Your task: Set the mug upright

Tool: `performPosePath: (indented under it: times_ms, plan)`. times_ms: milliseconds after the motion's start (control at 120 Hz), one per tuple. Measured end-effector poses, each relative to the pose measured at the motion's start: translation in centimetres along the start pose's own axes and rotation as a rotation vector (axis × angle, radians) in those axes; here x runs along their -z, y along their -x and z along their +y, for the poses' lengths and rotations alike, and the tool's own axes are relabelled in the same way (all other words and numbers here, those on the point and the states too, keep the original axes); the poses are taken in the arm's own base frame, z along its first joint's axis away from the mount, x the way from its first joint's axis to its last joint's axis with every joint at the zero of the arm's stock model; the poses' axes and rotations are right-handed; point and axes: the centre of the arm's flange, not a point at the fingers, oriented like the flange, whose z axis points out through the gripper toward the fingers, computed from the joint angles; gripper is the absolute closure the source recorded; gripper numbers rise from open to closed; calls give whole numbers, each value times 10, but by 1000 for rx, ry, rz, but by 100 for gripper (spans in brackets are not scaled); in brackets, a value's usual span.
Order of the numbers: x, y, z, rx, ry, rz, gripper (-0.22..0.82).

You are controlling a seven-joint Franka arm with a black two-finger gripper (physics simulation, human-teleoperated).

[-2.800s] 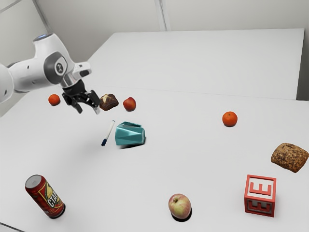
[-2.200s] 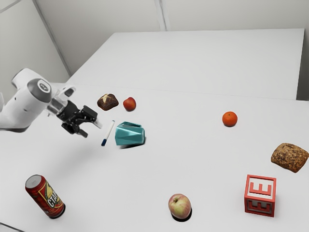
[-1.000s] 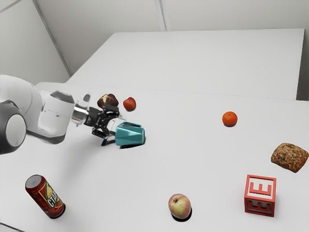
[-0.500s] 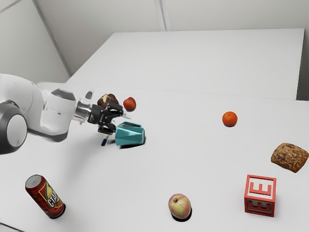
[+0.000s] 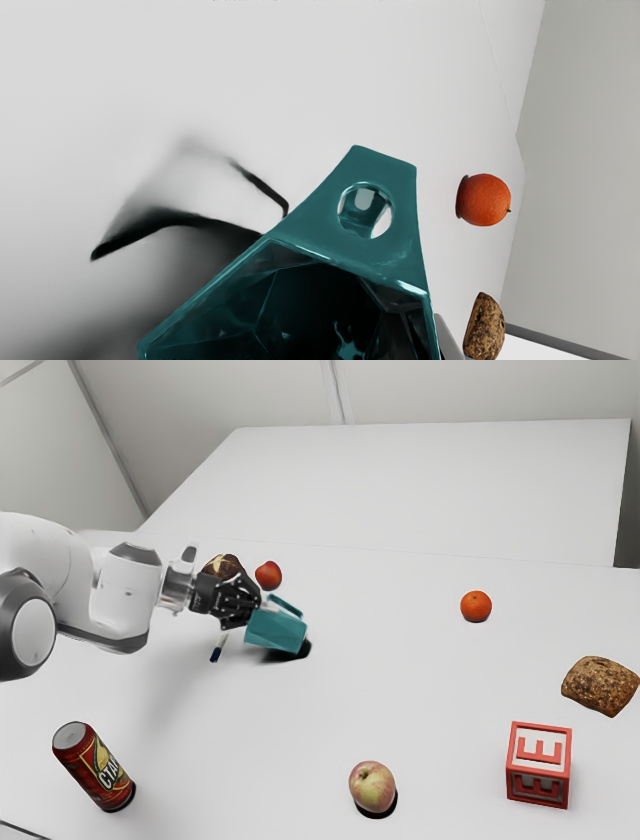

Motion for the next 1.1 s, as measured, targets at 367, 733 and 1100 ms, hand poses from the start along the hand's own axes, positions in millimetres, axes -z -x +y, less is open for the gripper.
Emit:
performPosePath:
  times_ms: [367, 733, 1100]
  plan:
    - [12, 1, 18, -30, 19, 15, 77]
    - [31, 15, 68, -215, -276, 46, 78]
    - [12, 35, 90, -269, -648, 30, 79]
